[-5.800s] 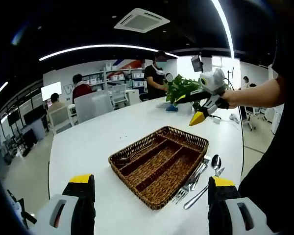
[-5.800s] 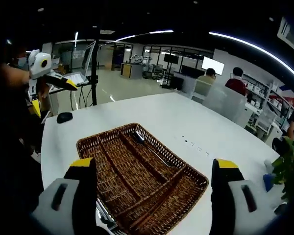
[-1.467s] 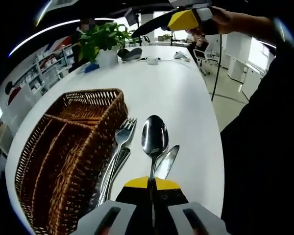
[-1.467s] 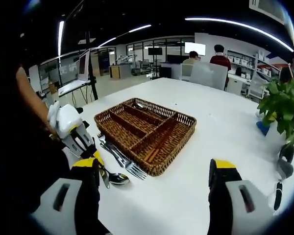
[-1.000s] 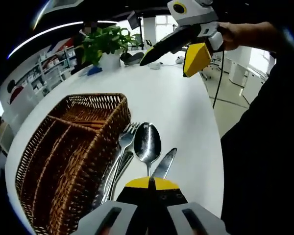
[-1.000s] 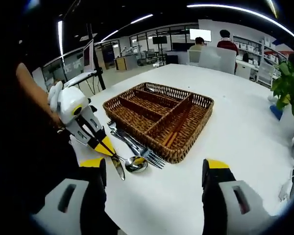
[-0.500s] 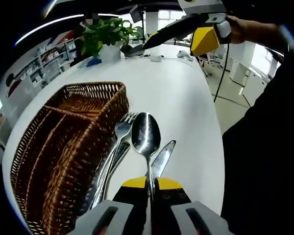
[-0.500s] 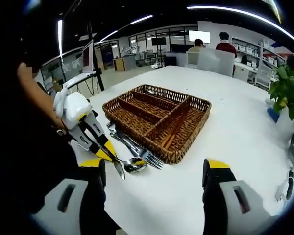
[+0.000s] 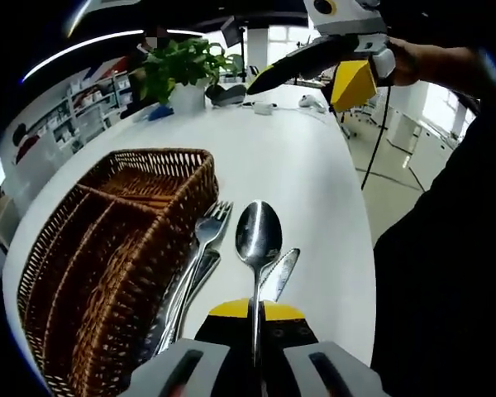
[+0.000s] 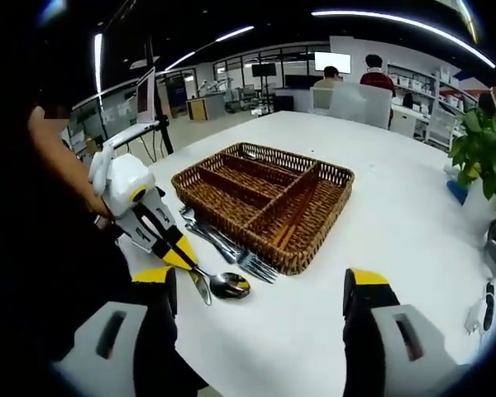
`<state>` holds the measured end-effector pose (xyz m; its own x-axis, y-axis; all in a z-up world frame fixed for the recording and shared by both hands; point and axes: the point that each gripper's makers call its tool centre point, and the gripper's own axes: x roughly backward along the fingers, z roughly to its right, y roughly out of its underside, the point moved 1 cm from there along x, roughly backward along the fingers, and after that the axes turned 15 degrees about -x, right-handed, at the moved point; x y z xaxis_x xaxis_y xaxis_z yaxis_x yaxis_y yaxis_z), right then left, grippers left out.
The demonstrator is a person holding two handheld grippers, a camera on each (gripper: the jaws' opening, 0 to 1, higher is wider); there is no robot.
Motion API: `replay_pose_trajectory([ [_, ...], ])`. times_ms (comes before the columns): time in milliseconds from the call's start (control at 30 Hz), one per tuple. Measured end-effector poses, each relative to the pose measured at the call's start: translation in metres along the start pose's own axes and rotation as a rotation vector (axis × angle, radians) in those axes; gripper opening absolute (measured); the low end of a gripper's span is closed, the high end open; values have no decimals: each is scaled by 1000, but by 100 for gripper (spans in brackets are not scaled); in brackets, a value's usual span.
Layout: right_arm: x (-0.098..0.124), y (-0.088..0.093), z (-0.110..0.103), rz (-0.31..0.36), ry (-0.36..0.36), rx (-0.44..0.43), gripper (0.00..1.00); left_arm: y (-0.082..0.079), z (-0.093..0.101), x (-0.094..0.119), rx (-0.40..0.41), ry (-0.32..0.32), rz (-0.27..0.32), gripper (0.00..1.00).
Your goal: Arrange the knives, forks, and spoons in their matching storage slots by inserting each utensil handle-first until every utensil is classified and aligned in the correct compartment
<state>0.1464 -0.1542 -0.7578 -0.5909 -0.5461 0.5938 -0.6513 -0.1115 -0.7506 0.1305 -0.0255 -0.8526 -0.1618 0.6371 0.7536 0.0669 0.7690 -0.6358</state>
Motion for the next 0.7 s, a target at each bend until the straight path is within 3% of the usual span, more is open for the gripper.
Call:
replay_pose_trajectory([
  [333,-11,4,-8,-21,-26,1,82,3,-10,4,-23,-9,-2,0],
  [500,-10,0,-6,-17,-24,3,82,7,-18,-2,-79,1,-25,0],
  [700,-5,0,-3,-15,-14,-1,82,8,-23,-8,-77,3,-28,1],
])
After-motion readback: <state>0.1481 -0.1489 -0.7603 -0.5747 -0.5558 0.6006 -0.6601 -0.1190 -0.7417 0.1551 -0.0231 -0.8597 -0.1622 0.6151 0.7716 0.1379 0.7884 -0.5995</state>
